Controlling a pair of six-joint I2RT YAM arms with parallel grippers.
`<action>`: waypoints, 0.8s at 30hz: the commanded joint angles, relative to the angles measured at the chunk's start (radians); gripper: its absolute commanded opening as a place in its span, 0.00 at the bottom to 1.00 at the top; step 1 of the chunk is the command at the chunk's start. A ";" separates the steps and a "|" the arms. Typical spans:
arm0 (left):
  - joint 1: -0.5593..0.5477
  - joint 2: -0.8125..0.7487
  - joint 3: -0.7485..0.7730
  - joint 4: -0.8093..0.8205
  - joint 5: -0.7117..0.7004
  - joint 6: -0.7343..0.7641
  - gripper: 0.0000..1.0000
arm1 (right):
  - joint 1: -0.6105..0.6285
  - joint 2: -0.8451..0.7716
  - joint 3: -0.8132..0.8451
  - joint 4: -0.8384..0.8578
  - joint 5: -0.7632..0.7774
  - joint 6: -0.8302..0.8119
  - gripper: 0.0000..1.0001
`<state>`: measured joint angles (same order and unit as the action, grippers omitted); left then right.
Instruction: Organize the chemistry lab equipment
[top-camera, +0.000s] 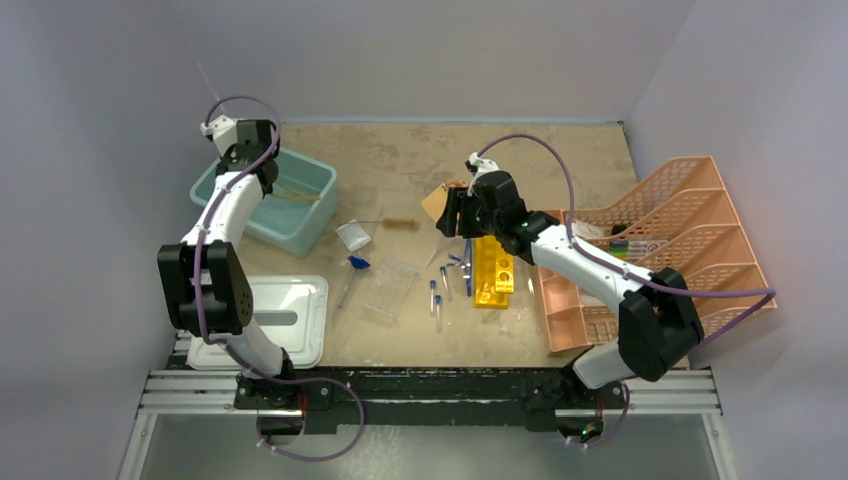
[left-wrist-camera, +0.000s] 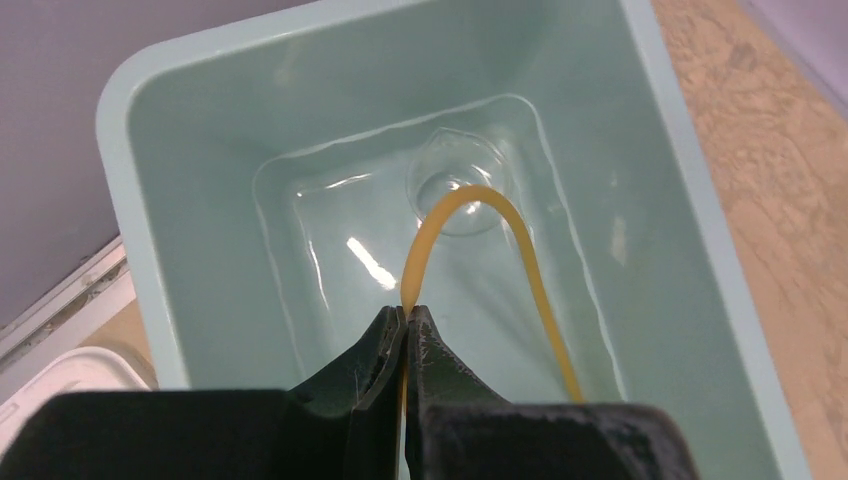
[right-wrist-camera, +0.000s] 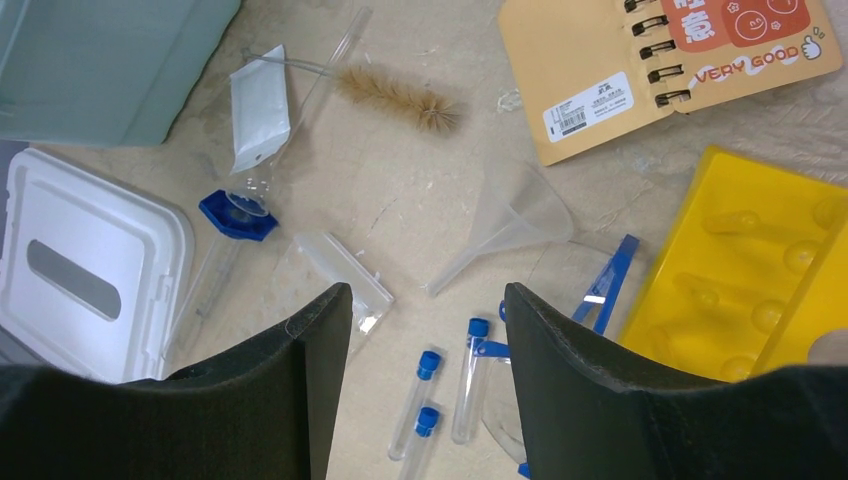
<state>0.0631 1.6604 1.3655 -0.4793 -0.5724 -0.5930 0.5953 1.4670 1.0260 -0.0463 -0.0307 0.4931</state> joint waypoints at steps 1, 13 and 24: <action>0.001 0.029 -0.009 0.063 -0.169 -0.159 0.00 | -0.004 -0.019 0.010 0.026 0.028 -0.020 0.60; -0.017 0.073 -0.050 0.233 0.053 -0.130 0.00 | -0.004 -0.034 -0.012 0.025 0.064 -0.030 0.61; -0.017 0.062 -0.029 0.204 0.112 -0.076 0.40 | -0.006 -0.039 -0.017 0.028 0.064 -0.027 0.61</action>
<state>0.0456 1.7576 1.2957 -0.2779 -0.4587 -0.6937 0.5945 1.4662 1.0119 -0.0460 0.0109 0.4782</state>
